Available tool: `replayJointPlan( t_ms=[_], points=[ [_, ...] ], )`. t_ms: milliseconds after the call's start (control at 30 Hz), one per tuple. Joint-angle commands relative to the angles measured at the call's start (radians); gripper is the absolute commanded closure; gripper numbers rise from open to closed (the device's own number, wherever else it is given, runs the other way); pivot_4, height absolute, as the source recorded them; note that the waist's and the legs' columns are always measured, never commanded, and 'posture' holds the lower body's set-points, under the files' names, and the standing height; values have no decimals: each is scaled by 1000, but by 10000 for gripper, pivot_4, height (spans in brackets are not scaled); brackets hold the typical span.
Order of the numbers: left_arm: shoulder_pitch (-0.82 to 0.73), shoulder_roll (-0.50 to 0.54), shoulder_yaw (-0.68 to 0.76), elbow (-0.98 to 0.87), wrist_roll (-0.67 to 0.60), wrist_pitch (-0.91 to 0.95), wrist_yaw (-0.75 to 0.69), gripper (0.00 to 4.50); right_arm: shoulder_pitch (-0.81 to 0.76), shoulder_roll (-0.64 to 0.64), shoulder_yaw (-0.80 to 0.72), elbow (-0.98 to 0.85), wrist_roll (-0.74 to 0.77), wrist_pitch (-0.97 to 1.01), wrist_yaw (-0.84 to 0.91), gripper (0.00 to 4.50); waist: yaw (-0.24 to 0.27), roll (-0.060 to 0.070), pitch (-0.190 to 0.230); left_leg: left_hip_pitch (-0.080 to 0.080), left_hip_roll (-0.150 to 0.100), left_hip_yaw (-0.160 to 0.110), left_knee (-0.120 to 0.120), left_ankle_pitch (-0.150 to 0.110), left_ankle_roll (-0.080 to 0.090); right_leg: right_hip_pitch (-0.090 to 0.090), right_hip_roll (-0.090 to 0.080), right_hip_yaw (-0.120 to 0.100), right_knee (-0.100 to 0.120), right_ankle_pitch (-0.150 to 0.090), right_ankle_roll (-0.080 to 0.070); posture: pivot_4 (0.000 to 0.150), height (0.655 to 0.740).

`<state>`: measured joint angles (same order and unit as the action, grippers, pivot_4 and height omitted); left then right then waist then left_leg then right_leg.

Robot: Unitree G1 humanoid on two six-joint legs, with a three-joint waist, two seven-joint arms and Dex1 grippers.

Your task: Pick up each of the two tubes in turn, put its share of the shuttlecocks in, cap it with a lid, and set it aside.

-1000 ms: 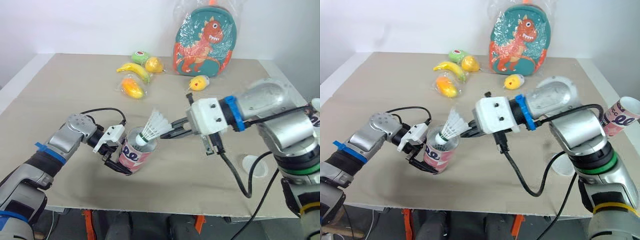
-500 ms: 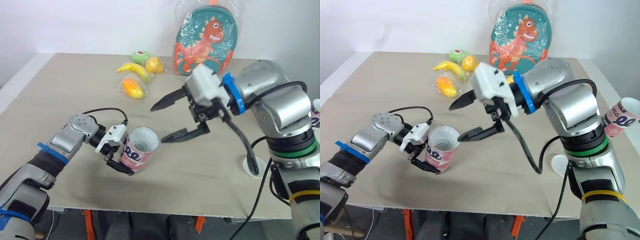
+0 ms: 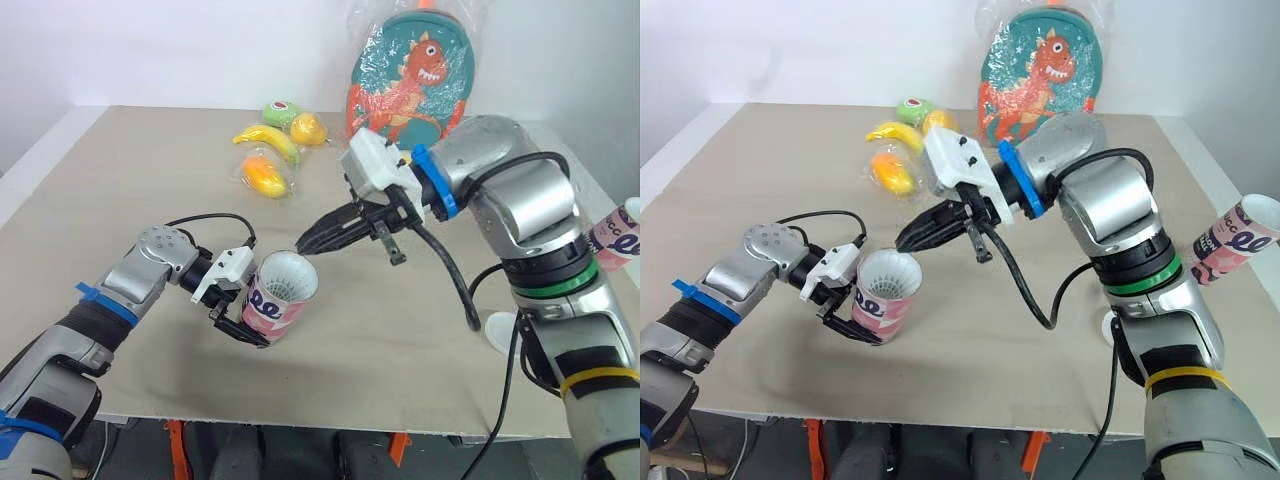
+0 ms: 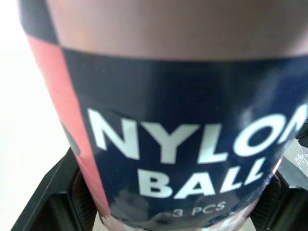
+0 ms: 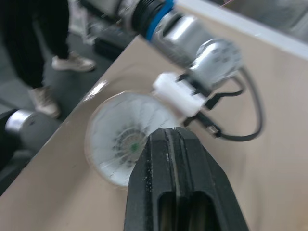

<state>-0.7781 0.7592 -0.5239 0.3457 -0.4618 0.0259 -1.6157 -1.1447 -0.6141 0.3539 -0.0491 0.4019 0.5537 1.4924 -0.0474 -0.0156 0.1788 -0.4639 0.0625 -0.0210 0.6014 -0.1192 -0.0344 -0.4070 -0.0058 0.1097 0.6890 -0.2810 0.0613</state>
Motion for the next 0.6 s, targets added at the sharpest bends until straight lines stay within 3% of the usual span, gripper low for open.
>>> replayJointPlan(
  t_ms=[33, 600],
  points=[
    [-5, -6, 41, -25, -39, 30, 1, 8340, -43, 10, 5, -8, -3, -1, 35, 44715, 0, 0, 0, 0, 0, 0, 0, 0, 0, 0, 0, 0, 0, 0, 0, 1500, 7400],
    [2, -53, 71, -47, -48, 83, 1, 8340, -75, 125, 280, 128, -223, -82, 100, 44715, 1, 0, 0, 0, 0, -1, 0, 0, 0, 0, 0, -1, 2, -1, 0, 1500, 7400]
  ],
)
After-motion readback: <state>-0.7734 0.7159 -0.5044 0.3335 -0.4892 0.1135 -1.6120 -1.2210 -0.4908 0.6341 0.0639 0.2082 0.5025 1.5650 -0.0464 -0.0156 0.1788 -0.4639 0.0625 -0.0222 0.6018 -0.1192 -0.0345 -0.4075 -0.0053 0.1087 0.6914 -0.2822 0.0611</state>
